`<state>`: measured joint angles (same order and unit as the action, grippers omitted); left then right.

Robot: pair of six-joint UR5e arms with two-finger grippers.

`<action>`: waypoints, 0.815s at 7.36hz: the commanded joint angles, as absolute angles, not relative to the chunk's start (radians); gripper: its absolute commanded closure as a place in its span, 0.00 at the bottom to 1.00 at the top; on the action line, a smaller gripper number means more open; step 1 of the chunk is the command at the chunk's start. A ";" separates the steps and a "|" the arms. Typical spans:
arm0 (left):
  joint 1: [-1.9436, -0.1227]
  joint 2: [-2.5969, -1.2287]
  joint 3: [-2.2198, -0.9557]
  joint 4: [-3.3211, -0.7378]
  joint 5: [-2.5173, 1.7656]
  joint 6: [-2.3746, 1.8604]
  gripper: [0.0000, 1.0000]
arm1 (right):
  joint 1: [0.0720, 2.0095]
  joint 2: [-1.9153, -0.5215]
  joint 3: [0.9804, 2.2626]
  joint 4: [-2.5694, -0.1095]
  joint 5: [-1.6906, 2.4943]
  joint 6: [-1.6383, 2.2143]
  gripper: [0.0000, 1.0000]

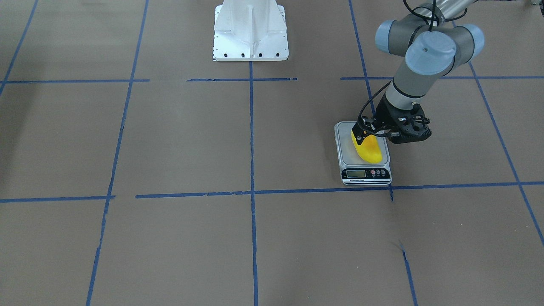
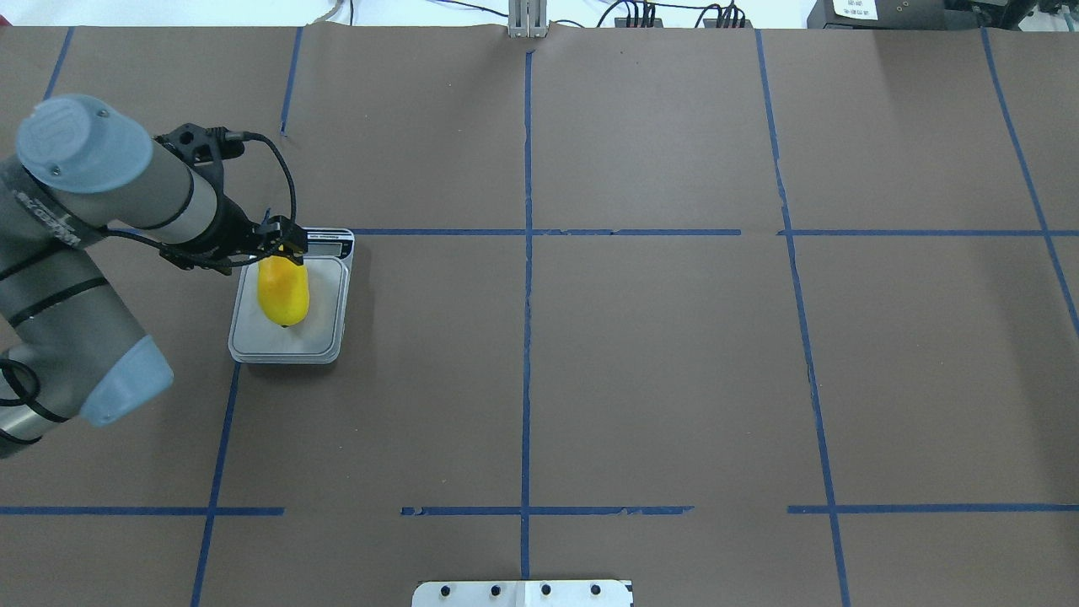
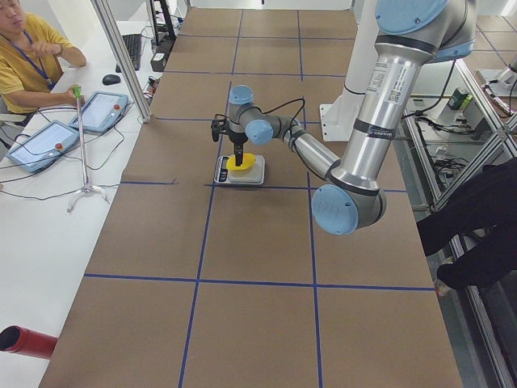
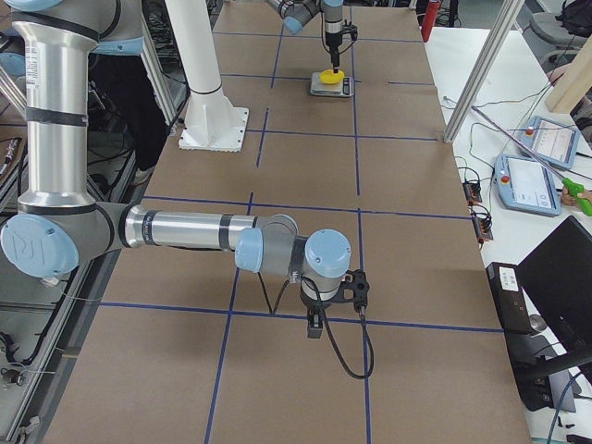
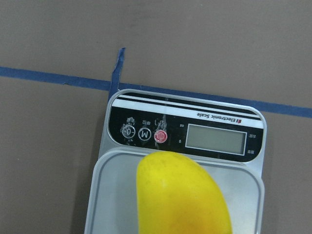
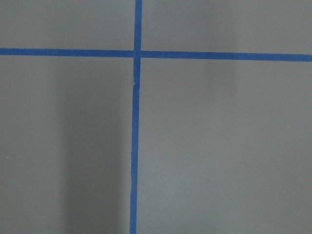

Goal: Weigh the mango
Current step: 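Open the left gripper and withdraw it away from the scale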

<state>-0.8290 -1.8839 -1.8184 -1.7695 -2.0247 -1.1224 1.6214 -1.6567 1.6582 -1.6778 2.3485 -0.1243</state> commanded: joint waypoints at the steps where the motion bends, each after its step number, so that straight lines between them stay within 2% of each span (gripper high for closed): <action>1: -0.992 -1.820 -1.842 -1.773 -2.131 -0.920 0.00 | 1.621 -1.657 1.658 -1.678 2.349 -0.124 0.00; 3: -1.249 -1.673 -1.813 -1.773 -2.305 -0.467 0.00 | 1.621 -1.657 1.658 -1.678 2.349 -0.124 0.00; 4: -1.397 -1.631 -1.742 -1.770 -2.345 -0.232 0.00 | 1.621 -1.657 1.658 -1.678 2.349 -0.124 0.00; 5: -1.545 -1.631 -1.606 -1.773 -2.377 -0.040 0.00 | 1.621 -1.657 1.658 -1.678 2.349 -0.124 0.00; 6: -1.605 -1.635 -1.500 -1.769 -2.382 0.086 0.00 | 1.621 -1.657 1.658 -1.678 2.349 -0.124 0.00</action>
<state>-1.4827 -1.6423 -1.6353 -1.7716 -2.3569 -0.1189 1.6214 -1.6567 1.6582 -1.6782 2.3485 -0.1242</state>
